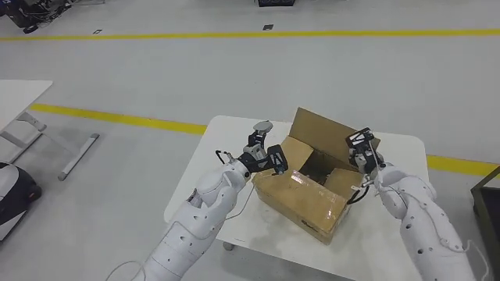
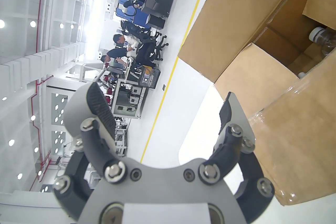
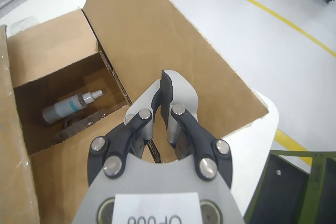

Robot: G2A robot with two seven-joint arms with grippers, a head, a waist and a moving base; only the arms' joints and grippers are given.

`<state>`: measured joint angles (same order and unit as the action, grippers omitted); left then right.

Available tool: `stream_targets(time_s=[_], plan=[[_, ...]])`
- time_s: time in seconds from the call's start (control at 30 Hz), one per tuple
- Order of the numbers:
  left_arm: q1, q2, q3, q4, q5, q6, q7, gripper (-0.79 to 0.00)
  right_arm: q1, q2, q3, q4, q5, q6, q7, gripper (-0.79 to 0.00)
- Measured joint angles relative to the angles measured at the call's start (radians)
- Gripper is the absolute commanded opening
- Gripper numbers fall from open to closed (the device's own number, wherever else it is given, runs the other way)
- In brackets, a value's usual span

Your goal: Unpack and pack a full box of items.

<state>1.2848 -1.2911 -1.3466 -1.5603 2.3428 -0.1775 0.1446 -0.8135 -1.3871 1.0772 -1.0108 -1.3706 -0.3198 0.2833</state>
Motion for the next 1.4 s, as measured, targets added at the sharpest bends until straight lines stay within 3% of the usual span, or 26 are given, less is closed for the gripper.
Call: stream_targets(time_s=[0.1, 0.27, 0.6, 1.07, 1.2, 1.33, 1.37, 1.4], plan=[[0.000, 0.000, 0.000, 0.000, 0.000, 0.000, 0.000, 0.000, -0.026, 0.010, 0.023, -0.058, 0.024, -0.066, -0.037, -0.785], [0.012, 0.002, -0.004, -0.002, 0.004, -0.014, -0.014, 0.000, -0.126, 0.046, 0.091, -0.210, 0.046, -0.264, -0.015, -0.785], [0.080, 0.030, -0.096, -0.051, -0.069, -0.188, 0.081, 0.000, -0.292, 0.092, 0.180, -0.352, 0.242, -0.596, 0.047, -0.785], [0.088, 0.034, -0.104, -0.060, -0.072, -0.205, 0.097, 0.000, -0.302, 0.095, 0.173, -0.349, 0.273, -0.610, 0.048, -0.785], [0.088, 0.034, -0.104, -0.060, -0.072, -0.205, 0.097, 0.000, -0.263, 0.102, 0.180, -0.295, 0.354, -0.605, 0.152, -0.785], [0.088, 0.034, -0.104, -0.060, -0.072, -0.205, 0.097, 0.000, -0.221, 0.113, 0.176, -0.261, 0.438, -0.597, 0.328, -0.108], [0.088, 0.034, -0.104, -0.060, -0.072, -0.205, 0.097, 0.000, -0.214, 0.115, 0.172, -0.255, 0.455, -0.597, 0.363, -0.049], [0.088, 0.034, -0.104, -0.060, -0.072, -0.205, 0.097, 0.000, -0.209, 0.116, 0.168, -0.247, 0.474, -0.595, 0.393, -0.046]])
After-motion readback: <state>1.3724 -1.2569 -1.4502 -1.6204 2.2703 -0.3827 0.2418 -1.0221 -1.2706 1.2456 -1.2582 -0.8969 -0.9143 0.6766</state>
